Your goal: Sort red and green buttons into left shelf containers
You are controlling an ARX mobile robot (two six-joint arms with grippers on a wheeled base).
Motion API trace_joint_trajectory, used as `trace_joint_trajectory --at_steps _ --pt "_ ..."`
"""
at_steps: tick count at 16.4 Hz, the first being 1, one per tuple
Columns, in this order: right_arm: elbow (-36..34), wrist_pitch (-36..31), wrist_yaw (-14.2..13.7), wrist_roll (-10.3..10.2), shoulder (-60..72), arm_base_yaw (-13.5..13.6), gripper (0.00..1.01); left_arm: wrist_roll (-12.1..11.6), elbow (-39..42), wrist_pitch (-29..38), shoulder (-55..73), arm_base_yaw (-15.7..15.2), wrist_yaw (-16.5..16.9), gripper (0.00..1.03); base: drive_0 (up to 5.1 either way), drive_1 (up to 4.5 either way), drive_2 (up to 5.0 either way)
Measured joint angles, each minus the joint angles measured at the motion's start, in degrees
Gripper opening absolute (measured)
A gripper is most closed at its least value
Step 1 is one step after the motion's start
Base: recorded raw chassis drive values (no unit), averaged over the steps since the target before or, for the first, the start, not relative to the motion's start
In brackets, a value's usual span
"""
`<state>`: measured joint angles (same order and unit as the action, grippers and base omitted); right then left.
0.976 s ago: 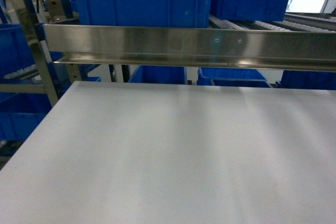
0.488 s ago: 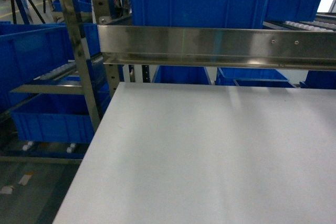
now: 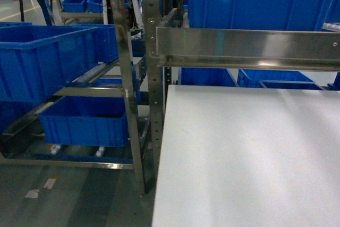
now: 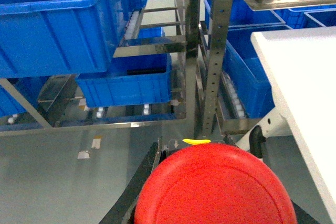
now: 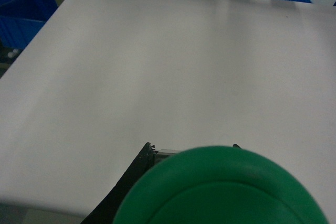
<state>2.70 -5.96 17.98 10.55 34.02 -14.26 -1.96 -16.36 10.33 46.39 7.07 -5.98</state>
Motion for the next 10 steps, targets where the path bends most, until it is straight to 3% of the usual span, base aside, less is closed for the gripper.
trace_joint_trajectory --at_steps 10 --pt "0.0 0.09 -0.04 0.0 0.11 0.0 0.35 0.0 0.0 0.07 0.07 0.02 -0.02 0.26 -5.0 2.5 2.5"
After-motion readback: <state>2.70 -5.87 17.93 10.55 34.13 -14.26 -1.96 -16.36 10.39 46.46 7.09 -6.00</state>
